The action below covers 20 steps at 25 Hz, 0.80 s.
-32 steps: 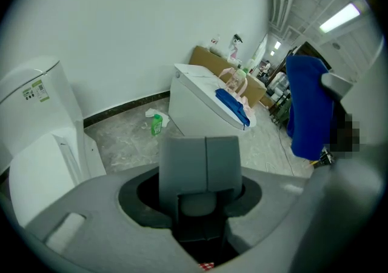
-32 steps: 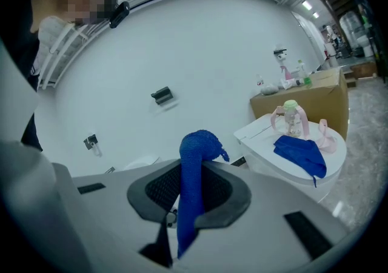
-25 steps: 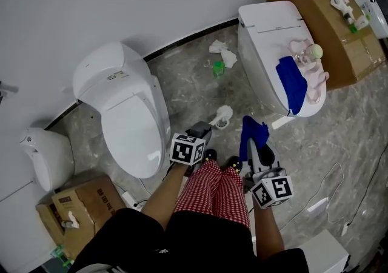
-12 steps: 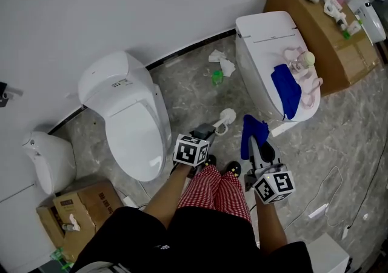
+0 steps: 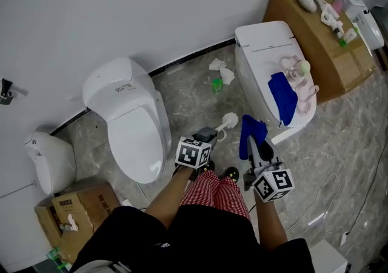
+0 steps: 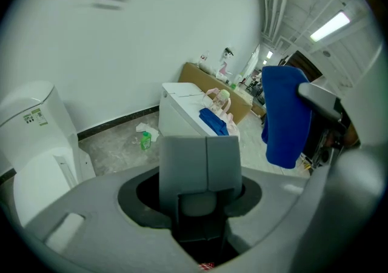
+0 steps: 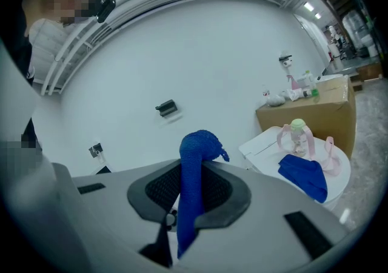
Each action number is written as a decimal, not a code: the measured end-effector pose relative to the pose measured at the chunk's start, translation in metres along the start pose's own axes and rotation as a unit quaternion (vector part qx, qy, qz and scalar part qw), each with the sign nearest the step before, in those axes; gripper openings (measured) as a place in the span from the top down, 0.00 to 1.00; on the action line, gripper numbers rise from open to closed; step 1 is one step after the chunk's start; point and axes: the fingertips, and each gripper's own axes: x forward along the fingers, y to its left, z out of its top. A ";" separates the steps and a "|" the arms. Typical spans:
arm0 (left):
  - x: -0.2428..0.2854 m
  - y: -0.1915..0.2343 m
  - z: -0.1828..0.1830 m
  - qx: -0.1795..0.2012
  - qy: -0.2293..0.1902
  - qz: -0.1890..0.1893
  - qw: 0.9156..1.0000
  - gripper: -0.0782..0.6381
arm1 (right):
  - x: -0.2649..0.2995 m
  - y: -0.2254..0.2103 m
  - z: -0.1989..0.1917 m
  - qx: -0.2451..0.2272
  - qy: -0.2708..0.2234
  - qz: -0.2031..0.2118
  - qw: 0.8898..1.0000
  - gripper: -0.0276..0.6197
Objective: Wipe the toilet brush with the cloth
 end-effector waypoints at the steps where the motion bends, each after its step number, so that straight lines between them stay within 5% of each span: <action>1: -0.001 -0.002 0.002 0.001 -0.002 0.000 1.000 0.64 | 0.000 0.000 0.002 0.000 -0.002 0.001 1.000 0.85; 20: -0.050 -0.013 0.034 0.022 -0.053 0.010 0.998 0.64 | -0.003 0.033 0.028 -0.027 -0.011 0.029 0.999 0.85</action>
